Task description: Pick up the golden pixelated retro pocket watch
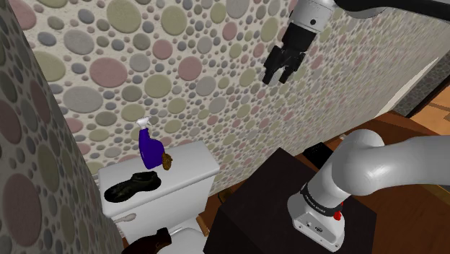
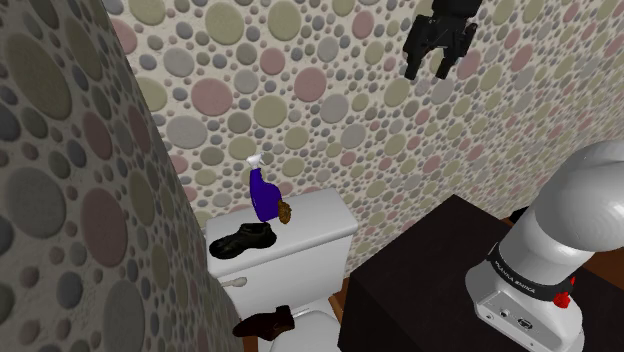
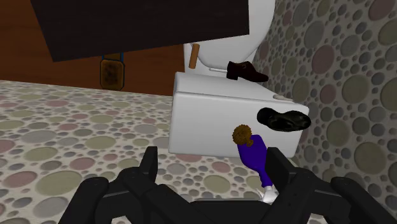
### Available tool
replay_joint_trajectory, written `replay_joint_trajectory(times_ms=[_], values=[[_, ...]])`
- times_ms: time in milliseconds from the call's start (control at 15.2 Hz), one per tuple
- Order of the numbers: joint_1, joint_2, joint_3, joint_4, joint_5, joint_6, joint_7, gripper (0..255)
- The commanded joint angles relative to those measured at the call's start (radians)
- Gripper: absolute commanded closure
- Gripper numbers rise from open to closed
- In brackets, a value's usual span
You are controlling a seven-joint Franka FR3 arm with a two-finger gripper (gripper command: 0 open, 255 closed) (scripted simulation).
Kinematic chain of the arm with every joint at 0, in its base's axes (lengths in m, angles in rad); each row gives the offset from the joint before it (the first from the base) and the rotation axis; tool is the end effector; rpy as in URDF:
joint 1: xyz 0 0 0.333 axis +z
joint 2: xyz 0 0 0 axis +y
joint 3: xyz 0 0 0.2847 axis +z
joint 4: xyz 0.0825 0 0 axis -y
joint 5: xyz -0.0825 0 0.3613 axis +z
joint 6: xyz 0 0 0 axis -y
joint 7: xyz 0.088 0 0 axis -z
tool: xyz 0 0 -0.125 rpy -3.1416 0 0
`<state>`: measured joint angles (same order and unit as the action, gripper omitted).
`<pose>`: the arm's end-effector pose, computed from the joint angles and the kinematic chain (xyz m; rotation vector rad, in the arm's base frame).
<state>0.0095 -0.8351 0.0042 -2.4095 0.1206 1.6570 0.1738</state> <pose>0.3037 0.0185 0.5499 -3.0047 0.2511 -0.1076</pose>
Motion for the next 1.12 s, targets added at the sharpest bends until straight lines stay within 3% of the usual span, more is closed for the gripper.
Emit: replay_joint_trajectory(times_ms=[0, 528, 1056], values=[[0.0, 0.0, 0.0, 0.0, 0.0, 0.0, 0.0, 0], [0.028, 0.163, 0.121, -0.101, 0.015, 0.282, 0.062, 0], [0.029, 0.42, 0.244, -0.109, -0.024, 0.558, 0.154, 0]])
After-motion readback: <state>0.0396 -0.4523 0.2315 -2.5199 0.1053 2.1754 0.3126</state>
